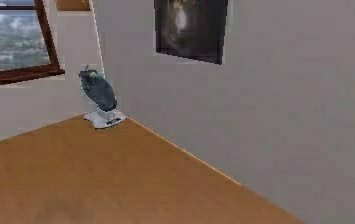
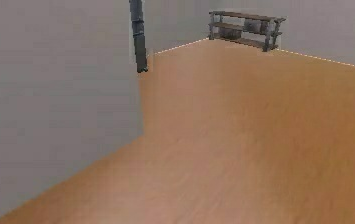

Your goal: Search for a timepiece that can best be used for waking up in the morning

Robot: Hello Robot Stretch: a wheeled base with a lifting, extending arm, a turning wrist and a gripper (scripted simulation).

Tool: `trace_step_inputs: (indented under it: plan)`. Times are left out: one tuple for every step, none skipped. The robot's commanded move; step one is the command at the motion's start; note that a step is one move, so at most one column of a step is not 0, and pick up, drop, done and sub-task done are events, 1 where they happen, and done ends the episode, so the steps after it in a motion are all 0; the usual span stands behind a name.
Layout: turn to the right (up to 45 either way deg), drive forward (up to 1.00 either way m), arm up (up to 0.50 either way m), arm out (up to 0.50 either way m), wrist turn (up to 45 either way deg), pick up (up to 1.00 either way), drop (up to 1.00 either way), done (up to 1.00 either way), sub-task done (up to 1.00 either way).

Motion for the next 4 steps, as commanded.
trace_step_inputs:
  plan:
    - [-30.0,0.00,0.00,0.00,0.0,0.00,0.00,0.00,0.00]
    - [0.0,0.10,0.00,0.00,0.0,0.00,0.00,0.00,0.00]
    - [-39.0,0.00,0.00,0.00,0.0,0.00,0.00,0.00,0.00]
    - [0.0,0.55,0.00,0.00,0.0,0.00,0.00,0.00,0.00]
